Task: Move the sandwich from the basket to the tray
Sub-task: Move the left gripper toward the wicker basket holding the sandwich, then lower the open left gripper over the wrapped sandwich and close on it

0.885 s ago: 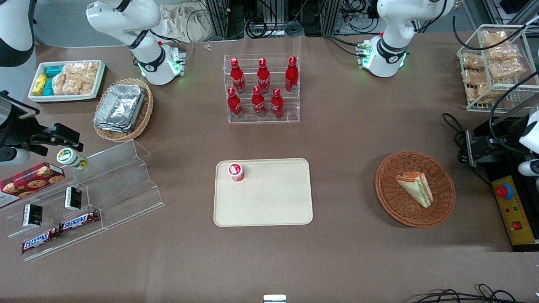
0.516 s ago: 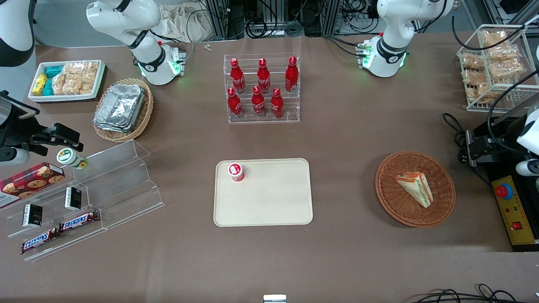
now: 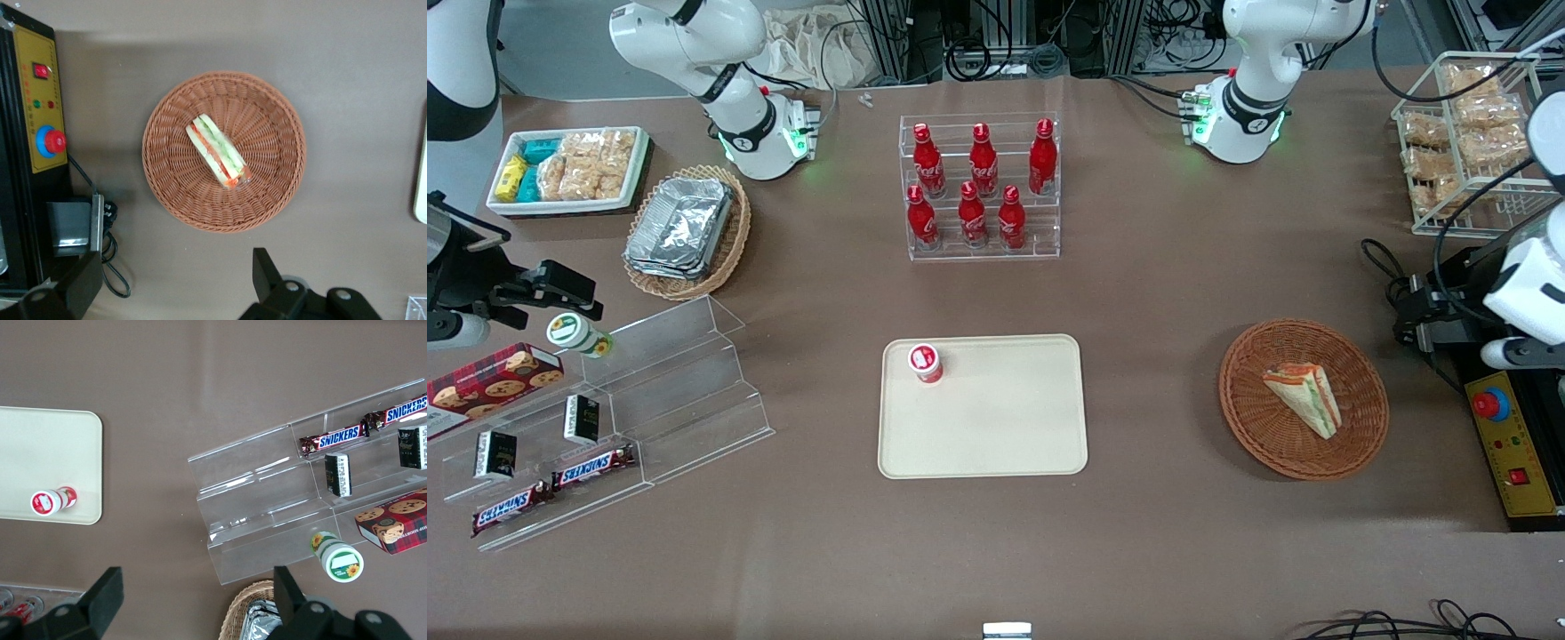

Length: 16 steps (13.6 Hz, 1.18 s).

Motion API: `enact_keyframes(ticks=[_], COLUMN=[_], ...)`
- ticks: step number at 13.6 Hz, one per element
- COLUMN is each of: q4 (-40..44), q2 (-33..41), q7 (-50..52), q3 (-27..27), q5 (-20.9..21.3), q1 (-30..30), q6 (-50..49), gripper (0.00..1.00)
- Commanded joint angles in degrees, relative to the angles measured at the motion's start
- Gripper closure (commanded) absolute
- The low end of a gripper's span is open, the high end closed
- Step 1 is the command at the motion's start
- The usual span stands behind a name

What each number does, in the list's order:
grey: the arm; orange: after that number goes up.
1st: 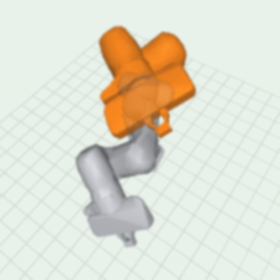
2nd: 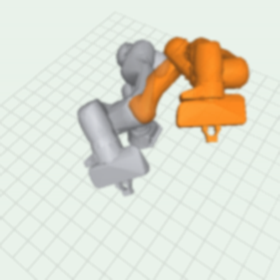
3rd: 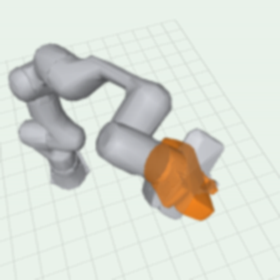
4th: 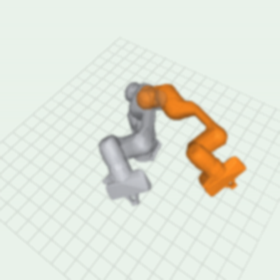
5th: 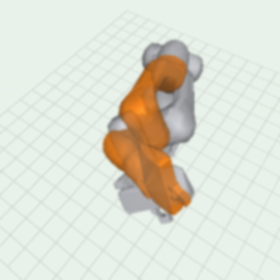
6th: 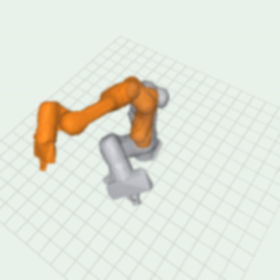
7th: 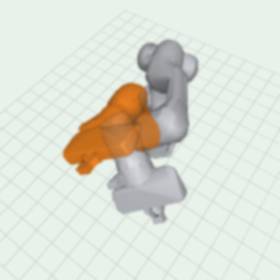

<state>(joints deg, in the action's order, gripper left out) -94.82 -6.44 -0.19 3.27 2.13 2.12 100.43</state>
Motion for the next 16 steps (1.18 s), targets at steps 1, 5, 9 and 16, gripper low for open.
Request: enact_keyframes(ticks=[1,5,9,16], q4=[-11.24,-13.02,-13.11,-13.02], q2=[5.29,1.53,-3.40,-12.10], q7=[1.58,7.73,17.39,32.87], q3=[-0.20,-0.20,-0.37,-0.46], q5=[0.60,0.42,-0.37,-0.90], q1=[-0.10,-0.10,0.16,0.43], q6=[6.60,10.47,15.48,25.33], gripper=[0.00,0.00,0.00,0.00])
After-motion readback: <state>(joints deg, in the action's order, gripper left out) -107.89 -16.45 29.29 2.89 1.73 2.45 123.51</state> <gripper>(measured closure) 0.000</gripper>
